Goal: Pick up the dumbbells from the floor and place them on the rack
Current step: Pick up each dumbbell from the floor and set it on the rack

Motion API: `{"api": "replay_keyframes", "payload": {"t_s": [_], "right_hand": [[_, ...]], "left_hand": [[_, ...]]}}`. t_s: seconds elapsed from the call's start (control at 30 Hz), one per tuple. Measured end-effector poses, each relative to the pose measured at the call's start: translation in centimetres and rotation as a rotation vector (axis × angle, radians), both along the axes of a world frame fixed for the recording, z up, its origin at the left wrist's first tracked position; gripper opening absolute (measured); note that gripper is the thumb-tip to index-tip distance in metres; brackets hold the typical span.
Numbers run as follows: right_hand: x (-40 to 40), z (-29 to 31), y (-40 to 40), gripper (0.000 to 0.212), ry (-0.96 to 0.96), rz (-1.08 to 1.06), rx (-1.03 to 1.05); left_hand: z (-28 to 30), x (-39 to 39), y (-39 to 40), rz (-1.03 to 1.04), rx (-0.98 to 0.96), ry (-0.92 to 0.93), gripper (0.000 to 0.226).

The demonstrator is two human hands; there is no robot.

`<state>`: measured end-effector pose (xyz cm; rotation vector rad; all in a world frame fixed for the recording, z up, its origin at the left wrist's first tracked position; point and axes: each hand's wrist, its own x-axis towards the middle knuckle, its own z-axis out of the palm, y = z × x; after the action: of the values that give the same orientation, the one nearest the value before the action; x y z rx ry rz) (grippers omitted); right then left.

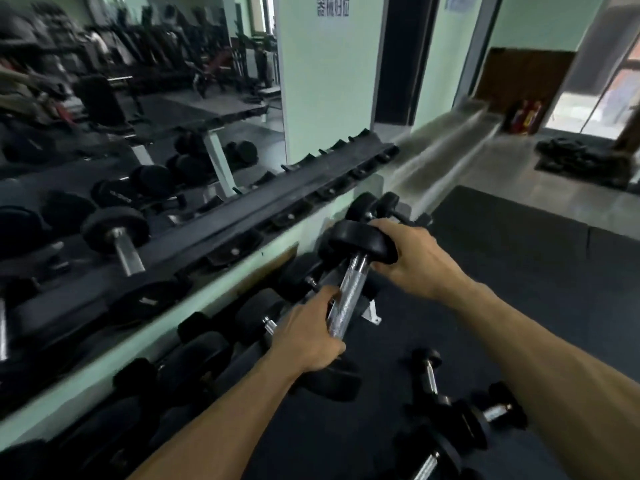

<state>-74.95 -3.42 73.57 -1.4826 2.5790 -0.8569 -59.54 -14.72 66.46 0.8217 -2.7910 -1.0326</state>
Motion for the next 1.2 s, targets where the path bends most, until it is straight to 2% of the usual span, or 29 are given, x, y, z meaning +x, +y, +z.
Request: {"api": "replay_keyframes", "payload": {"t_s": [0.23, 0.53, 0.83, 0.97, 1.07, 1.2], "right_hand": [[-4.2, 1.8, -13.5, 0.054, -0.005, 0.059, 0.029], [-9.7, -0.2, -28.7, 0.047, -0.056, 0.262, 0.112], [-13.0, -2.2, -45.8, 0.039, -0.027, 0.657, 0.268], [-12.3, -3.7, -52.5, 0.044, 0.008, 0.801, 0.305], [-11.9, -5.4, -55.8, 0.040, -0.022, 0.868, 0.361], [-11.9, -5.9, -56.8, 0.044, -0.032, 0.908, 0.415]], "left_hand": [[1.9, -3.5, -12.4, 0.052, 0.035, -0.026, 0.083], [-0.7, -6.9, -22.9, 0.246, 0.136, -0.018, 0.079], [-3.2, -10.0, -31.4, 0.635, 0.319, 0.053, 0.074], [-4.8, -11.1, -34.5, 0.819, 0.366, 0.101, 0.071], [-6.3, -11.7, -35.8, 0.943, 0.410, 0.117, 0.068], [-6.6, -12.0, -35.8, 0.991, 0.447, 0.090, 0.075]]}}
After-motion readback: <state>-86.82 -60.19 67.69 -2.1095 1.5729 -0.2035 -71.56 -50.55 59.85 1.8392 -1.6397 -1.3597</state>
